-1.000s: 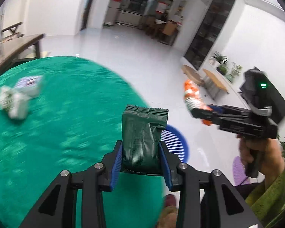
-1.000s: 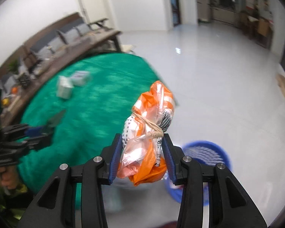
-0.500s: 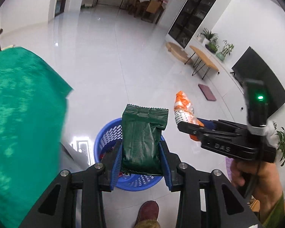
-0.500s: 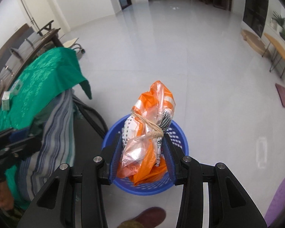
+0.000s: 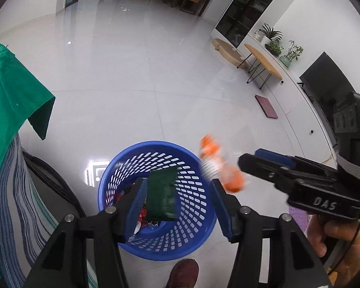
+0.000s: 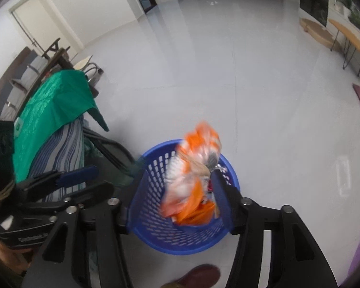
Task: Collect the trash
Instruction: 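Open both tools to drop the packet and bag into the wastebasket, then move both tools back over the milk carton and plastic box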
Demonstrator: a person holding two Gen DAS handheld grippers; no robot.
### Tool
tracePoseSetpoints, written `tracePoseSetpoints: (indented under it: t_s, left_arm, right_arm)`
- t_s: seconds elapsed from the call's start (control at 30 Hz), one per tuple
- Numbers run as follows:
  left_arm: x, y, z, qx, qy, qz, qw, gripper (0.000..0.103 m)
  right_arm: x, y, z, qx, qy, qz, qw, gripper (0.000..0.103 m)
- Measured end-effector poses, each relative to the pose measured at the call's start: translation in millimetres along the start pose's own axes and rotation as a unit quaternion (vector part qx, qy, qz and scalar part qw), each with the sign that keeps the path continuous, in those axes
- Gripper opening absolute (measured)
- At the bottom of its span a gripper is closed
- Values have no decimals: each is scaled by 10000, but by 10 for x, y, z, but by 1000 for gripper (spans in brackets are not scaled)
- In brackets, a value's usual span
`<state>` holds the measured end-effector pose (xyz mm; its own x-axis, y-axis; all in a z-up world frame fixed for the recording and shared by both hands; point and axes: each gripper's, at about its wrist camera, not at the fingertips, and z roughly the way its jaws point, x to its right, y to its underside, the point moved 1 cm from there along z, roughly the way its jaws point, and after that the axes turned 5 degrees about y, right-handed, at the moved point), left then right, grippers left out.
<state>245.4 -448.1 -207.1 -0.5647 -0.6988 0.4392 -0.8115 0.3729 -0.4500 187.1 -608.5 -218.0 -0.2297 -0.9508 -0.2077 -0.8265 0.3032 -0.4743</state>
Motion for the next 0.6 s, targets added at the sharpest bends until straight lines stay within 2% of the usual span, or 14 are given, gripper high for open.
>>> tracePoseSetpoints:
  t_s: [0.1, 0.17, 0.3, 0.37, 0.5, 0.6]
  left_arm:
    - [-28, 21, -88, 48, -24, -152, 9999, 56]
    - [-1, 76, -263, 152, -10, -144, 9998, 56]
    - [139, 232, -752, 412, -88, 187, 9989, 57]
    - [171, 333, -978, 515, -203, 336, 9979, 62]
    - [103, 623, -1493, 758, -551, 463, 9945, 64]
    - [-95, 862, -1832, 924, -1002, 315, 9902, 64]
  right_arm:
    - [73, -10, -71, 104, 40, 127, 9999, 64]
    - [100, -28, -141, 222, 92, 229, 9994, 75]
    - [13, -69, -228, 395, 337, 164, 9985, 87]
    - [-102, -86, -264, 490, 647, -17, 9967, 94]
    - [-408, -101, -382, 715, 1054, -497, 9906, 94]
    - [-768, -92, -548, 1005, 1158, -875, 9843, 95]
